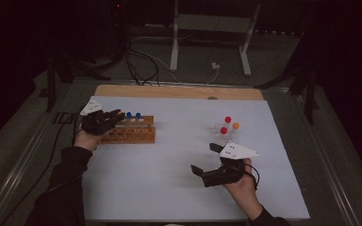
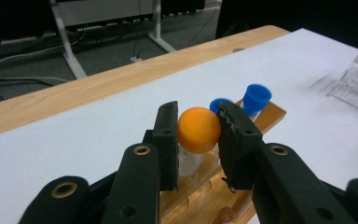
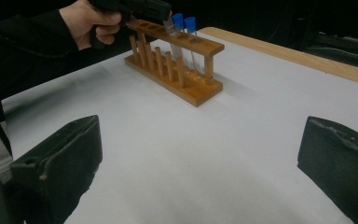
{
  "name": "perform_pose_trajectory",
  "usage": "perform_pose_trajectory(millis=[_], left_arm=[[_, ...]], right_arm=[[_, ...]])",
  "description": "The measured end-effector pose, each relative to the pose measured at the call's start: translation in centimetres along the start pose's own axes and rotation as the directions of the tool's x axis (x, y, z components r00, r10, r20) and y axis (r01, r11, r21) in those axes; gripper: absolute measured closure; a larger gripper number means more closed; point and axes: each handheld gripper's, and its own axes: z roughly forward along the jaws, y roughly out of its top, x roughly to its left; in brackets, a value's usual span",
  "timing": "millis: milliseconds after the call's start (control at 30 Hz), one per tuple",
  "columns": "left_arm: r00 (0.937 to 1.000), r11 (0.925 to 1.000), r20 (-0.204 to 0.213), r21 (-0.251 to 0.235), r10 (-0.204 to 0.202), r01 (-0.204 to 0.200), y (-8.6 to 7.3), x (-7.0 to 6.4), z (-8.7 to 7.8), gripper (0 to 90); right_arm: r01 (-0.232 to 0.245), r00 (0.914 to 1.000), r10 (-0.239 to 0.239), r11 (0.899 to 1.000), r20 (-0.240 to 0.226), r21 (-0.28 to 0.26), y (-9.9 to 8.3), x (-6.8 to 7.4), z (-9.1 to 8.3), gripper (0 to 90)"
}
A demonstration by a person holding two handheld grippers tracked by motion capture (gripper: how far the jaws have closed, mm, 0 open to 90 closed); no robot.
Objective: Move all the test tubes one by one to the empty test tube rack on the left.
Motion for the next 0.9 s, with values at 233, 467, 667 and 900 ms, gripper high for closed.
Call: perform_pose_trajectory(millis=[233, 467, 667, 900], left_arm=[[1.0, 0.9999, 0.001, 0.016, 0.003, -0.003, 0.11, 0.02, 0.16, 71.2], [0.9999, 0.9997, 0.009, 0.023, -0.012, 0.012, 0.17, 0.27, 0.14, 70.9], [1.0, 0.9991, 0.002, 0.042, -0.003, 0.003, 0.43, 0.26, 0.1, 71.1], [0.9998, 0.9993, 0.02, 0.038, -0.007, 0.006, 0.41, 0.25, -0.2, 65.2]], right_arm=[[-0.001, 1.0, 0.001, 1.0, 0.0, 0.001, -0.03, -0.05, 0.0, 0.0], [-0.004, 1.0, 0.004, 1.0, 0.0, -0.003, -0.03, -0.13, -0.07, 0.0], [-0.007, 1.0, 0.007, 1.0, 0.003, -0.002, -0.04, -0.18, -0.07, 0.0], [-0.004, 1.0, 0.004, 1.0, 0.002, -0.005, 0.0, -0.19, -0.14, 0.0]])
